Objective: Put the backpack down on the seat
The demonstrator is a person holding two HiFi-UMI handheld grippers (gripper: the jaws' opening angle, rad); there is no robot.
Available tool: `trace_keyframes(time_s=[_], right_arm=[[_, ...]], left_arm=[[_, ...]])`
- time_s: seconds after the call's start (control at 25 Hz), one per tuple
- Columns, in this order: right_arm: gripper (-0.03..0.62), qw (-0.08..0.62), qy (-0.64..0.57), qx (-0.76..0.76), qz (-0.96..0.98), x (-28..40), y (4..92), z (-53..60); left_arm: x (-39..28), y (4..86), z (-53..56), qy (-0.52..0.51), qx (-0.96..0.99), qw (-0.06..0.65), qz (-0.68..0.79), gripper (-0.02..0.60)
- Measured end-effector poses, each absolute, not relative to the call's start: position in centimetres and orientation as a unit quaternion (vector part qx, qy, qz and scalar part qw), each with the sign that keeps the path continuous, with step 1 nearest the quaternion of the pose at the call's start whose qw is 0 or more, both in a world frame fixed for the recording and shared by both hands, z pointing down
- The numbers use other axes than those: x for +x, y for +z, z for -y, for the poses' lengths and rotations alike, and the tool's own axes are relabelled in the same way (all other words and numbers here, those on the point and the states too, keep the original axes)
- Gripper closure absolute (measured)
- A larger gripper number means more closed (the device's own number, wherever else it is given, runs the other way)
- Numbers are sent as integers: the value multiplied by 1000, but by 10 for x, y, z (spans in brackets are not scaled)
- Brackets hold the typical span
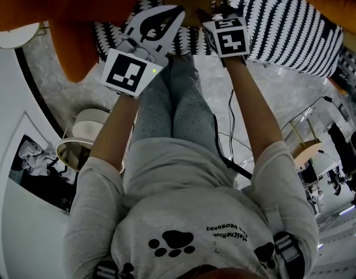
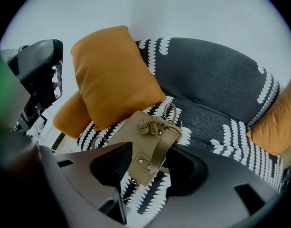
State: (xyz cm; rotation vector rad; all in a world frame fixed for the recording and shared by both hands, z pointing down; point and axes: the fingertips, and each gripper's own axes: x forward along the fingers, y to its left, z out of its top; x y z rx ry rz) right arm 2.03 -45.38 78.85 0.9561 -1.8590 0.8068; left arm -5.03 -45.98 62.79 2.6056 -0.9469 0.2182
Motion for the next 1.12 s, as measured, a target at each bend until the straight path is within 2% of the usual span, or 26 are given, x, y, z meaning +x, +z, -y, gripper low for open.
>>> trace_keyframes(time_s=[0.16,0.52,0.92,1.0,1.12], right_arm=[[358,438,315,407,737,33,786,456],[353,434,257,457,732,49,764,470],[356,383,223,468,765,15,722,467],[378,372,225,470,768,16,707,466],[463,361,221,474,772,13,681,466]], left_arm=[[-45,633,458,83,923,181,330,560],[-38,643,456,100,922,191,322,560],[-48,633,448,119,920,194,318,560],[-43,624,448,121,920,196,317,560],[-43,604,450,116,920,196,319,560]])
